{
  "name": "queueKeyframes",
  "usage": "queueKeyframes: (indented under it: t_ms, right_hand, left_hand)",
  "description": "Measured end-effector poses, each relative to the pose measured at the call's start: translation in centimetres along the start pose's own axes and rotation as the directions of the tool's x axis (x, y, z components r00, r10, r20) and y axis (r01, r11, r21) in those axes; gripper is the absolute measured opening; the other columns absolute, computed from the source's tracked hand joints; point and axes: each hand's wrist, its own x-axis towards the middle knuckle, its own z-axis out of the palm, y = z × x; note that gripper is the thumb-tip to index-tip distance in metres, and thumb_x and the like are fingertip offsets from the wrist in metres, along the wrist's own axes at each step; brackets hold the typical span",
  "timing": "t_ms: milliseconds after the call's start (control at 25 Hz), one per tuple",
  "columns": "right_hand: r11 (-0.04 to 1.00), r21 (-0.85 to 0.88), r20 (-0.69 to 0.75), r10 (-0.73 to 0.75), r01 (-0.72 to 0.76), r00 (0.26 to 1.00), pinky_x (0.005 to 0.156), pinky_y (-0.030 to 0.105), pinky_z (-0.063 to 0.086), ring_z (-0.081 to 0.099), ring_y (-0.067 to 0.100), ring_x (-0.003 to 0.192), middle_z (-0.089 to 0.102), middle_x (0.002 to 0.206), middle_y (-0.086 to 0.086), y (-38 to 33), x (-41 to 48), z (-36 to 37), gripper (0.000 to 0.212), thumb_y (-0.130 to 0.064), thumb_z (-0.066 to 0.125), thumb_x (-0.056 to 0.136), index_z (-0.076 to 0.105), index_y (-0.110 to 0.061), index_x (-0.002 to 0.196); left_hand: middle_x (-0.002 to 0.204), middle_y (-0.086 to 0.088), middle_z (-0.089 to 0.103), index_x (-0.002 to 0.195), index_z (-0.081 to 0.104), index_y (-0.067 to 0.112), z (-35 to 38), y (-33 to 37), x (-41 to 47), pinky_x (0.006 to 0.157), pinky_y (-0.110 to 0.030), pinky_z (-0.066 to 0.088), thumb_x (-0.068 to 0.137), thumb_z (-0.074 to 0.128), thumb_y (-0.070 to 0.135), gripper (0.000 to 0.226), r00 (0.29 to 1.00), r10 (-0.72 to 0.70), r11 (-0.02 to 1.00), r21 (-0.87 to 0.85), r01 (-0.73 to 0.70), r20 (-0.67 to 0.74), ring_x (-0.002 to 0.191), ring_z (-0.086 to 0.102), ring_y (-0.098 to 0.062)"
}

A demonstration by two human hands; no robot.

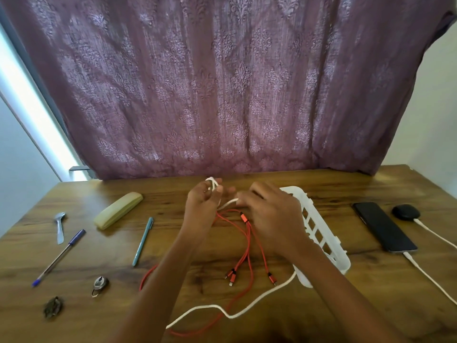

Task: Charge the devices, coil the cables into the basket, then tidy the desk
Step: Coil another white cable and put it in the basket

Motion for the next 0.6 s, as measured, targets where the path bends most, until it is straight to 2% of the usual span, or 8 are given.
queueKeyframes:
  t_ms: [120, 200, 280, 400, 480, 600]
  right_hand:
    - [1.000, 0.029, -0.095, -0.001, 0.004, 0.995, 0.044, 0.019, 0.030, 0.052, 0.013, 0.062, 0.057, 0.068, -0.004, 1.5, 1.3, -0.3, 0.012, -0.018, 0.061, 0.082, 0.072, -0.020, 0.079]
    - [0.994, 0.106, -0.122, 0.026, -0.013, 0.992, 0.046, 0.019, 0.035, 0.053, 0.012, 0.065, 0.060, 0.069, -0.005, 2.2, 1.9, -0.2, 0.018, -0.030, 0.059, 0.085, 0.073, -0.020, 0.078]
    - [0.986, 0.157, -0.122, 0.084, -0.065, 0.989, 0.049, 0.014, 0.031, 0.050, 0.006, 0.069, 0.061, 0.070, -0.007, 2.7, 2.5, -0.2, 0.032, -0.045, 0.053, 0.086, 0.072, -0.021, 0.077]
    - [0.955, 0.245, -0.057, 0.188, -0.169, 0.981, 0.049, 0.017, 0.033, 0.049, 0.003, 0.071, 0.060, 0.072, -0.008, 3.3, 2.9, 0.4, 0.030, -0.048, 0.052, 0.083, 0.072, -0.025, 0.077]
    - [0.908, 0.350, -0.005, 0.249, -0.232, 0.968, 0.053, 0.020, 0.038, 0.053, 0.004, 0.068, 0.061, 0.073, -0.006, 3.5, 2.8, 1.1, 0.029, -0.046, 0.051, 0.085, 0.072, -0.027, 0.081]
    - [0.844, 0.430, 0.036, 0.338, -0.319, 0.941, 0.060, 0.031, 0.048, 0.061, 0.013, 0.071, 0.069, 0.081, -0.003, 3.8, 1.8, 2.5, 0.029, -0.039, 0.047, 0.091, 0.071, -0.022, 0.094]
  left_hand:
    - [0.072, -0.003, 0.064, 0.100, 0.058, -0.002, 0.4, 0.1, -0.8, 0.067, -0.022, 0.047, 0.099, 0.039, 0.010, 0.023, 0.992, 0.014, 0.987, 0.159, -0.034, 0.127, 0.063, 0.059, -0.008]
    - [0.063, 0.000, 0.053, 0.096, 0.057, 0.001, 0.8, 0.5, -1.5, 0.058, -0.015, 0.040, 0.100, 0.035, 0.012, 0.025, 0.979, -0.030, 0.985, 0.174, -0.005, 0.201, 0.054, 0.047, -0.002]
    - [0.059, 0.002, 0.044, 0.093, 0.058, 0.005, 1.2, 1.1, -2.1, 0.053, -0.012, 0.036, 0.102, 0.031, 0.017, 0.030, 0.965, -0.091, 0.987, 0.154, 0.054, 0.246, 0.050, 0.039, -0.001]
    - [0.057, 0.002, 0.036, 0.072, 0.054, 0.016, 1.8, 2.3, -2.6, 0.054, -0.015, 0.037, 0.102, 0.030, 0.025, 0.040, 0.954, -0.120, 0.992, 0.068, 0.105, 0.276, 0.049, 0.035, -0.005]
    - [0.056, 0.003, 0.030, 0.077, 0.061, 0.012, 2.1, 2.7, -2.6, 0.052, -0.013, 0.041, 0.101, 0.034, 0.020, 0.037, 0.957, -0.095, 0.993, -0.035, 0.109, 0.275, 0.047, 0.030, -0.004]
    - [0.050, 0.007, 0.031, 0.089, 0.063, 0.005, 2.2, 2.8, -1.8, 0.062, -0.022, 0.045, 0.101, 0.034, 0.016, 0.033, 0.974, -0.088, 0.965, -0.226, 0.135, 0.207, 0.044, 0.029, -0.003]
